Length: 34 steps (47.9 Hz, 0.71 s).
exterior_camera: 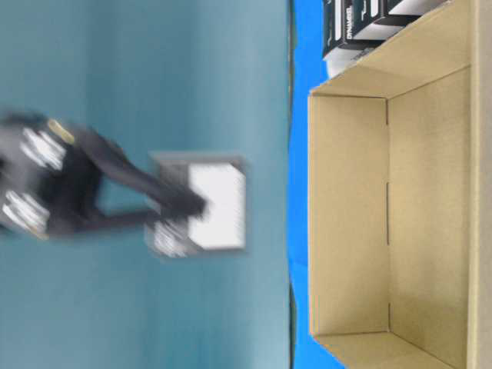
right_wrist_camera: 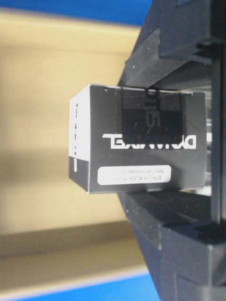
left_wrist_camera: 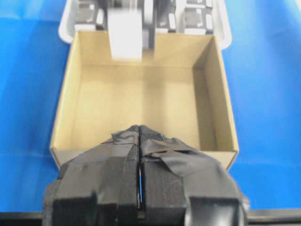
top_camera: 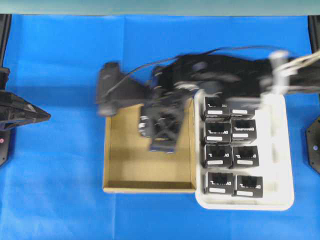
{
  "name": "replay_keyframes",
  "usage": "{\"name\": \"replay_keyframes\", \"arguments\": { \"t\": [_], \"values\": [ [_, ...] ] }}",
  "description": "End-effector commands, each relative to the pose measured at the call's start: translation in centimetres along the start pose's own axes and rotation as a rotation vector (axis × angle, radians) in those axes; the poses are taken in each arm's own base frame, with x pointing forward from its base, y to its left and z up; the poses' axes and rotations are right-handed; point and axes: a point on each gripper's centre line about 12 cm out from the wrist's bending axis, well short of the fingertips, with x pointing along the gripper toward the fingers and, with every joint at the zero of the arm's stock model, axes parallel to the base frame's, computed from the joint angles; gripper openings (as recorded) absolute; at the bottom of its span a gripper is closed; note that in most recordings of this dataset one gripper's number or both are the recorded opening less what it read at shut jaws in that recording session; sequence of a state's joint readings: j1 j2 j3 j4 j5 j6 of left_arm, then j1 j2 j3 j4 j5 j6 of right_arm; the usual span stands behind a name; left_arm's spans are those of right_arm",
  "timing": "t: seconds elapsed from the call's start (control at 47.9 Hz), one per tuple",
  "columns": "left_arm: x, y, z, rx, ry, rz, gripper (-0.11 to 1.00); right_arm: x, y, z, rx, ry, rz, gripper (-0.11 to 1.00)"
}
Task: Pick the box from inside the cardboard box.
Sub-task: 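Lift the black box out of the cardboard box toward the tray, then lower the black box into the empty slot on the white tray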
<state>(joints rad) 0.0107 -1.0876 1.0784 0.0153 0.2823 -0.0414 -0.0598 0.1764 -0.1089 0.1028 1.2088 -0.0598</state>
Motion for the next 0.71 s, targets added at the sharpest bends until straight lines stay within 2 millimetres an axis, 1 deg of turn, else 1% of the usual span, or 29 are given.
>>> {"name": "replay_keyframes", "arguments": {
  "t": [0.0,0.021,0.042,0.146,0.188,0.251,0.376,0.626,0.689],
  "values": [
    [0.1,0.0,0.5,0.003,-0.009,0.002,-0.06,-2.2,-0.3,-1.9,0.014,-0.018,-0.006,0.6],
    [0.1,0.0,0.5,0.003,-0.009,0.002,-0.06,-2.5,-0.5,-2.5,0.022,-0.015,-0.007,0.6],
    [0.1,0.0,0.6,0.003,-0.011,0.002,-0.06,-2.7,-0.7,-3.5,0.033,-0.007,-0.009,0.6],
    [0.1,0.0,0.5,0.002,-0.011,0.003,-0.06,-3.3,-0.9,-6.8,0.051,0.017,-0.012,0.6],
    [0.0,0.0,0.7,0.001,-0.015,0.003,-0.06,-3.4,-1.1,-8.3,0.06,0.03,-0.013,0.6],
    [0.0,0.1,0.9,0.0,-0.025,0.006,-0.06,-3.2,-1.2,-10.0,0.066,0.052,-0.014,0.6],
    [0.0,0.1,0.9,0.0,-0.028,0.005,-0.06,-2.9,-1.5,-12.9,0.083,0.075,-0.018,0.6],
    [0.0,0.1,1.0,-0.002,-0.029,0.005,-0.06,-3.5,-2.4,-18.0,0.123,0.027,-0.038,0.6],
    [0.0,0.1,1.0,-0.002,-0.029,0.005,-0.06,-3.5,-2.3,-19.7,0.126,0.029,-0.039,0.6]
  ]
}}
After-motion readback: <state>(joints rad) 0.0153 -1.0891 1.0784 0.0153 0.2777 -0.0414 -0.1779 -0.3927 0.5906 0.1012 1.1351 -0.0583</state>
